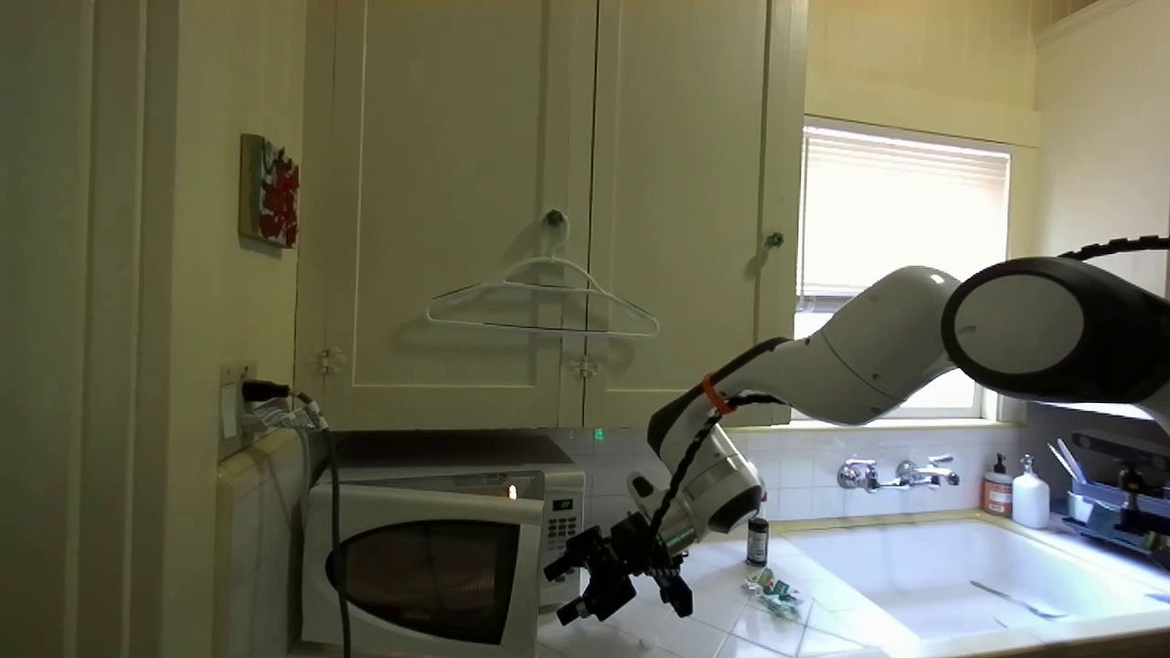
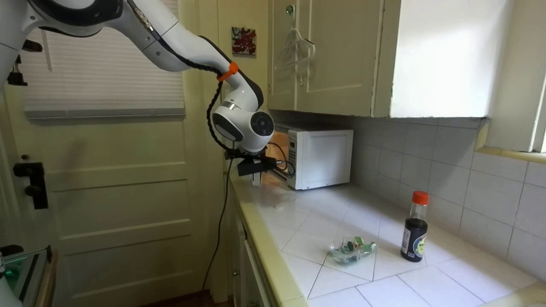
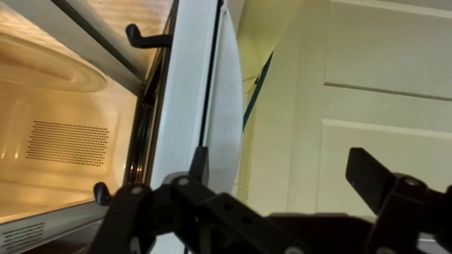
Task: Open the microwave door.
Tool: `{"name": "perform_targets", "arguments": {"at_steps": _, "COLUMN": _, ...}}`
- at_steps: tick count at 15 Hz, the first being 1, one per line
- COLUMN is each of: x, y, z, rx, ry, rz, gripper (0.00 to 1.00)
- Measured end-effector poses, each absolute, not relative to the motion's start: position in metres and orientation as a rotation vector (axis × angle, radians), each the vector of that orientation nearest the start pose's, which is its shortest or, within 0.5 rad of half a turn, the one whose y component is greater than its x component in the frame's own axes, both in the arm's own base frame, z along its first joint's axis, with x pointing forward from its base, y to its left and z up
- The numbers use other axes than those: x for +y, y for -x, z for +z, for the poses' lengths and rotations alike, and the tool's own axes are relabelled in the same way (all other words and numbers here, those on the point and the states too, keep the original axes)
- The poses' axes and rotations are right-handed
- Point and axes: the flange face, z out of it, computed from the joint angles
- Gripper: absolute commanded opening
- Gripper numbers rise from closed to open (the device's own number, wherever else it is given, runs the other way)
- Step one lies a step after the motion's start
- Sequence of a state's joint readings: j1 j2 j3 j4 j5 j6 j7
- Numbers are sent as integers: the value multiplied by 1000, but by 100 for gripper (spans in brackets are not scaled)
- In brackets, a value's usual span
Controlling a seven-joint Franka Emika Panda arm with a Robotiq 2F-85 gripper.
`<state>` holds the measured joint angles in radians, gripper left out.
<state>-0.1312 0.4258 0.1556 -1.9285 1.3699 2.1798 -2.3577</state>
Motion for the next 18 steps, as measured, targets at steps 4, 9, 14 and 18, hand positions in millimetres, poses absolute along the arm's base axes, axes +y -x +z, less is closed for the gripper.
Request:
{"name": "perform_targets", "arguments": {"at_steps": 4, "x": 59, "y": -629, "z": 273, "rx": -1509, "ry": 1719, "rz": -1112, "gripper": 100}}
{"name": "perform_targets", "arguments": {"at_steps": 9, "x": 44, "y": -624, "z": 262, "rx": -1317, "ry": 1942, "rz": -1060, "gripper": 100}}
{"name": "perform_targets", "arguments": {"at_steps": 14, "x": 27, "y": -619, "z": 259, "rx": -1119, "ry": 2104, "rz": -1114, "gripper": 100}}
{"name": "perform_targets", "arguments": {"at_steps": 18, "x": 27, "y": -632, "z": 275, "rx": -1081, "ry": 2088, "rz": -1200, "gripper": 100}}
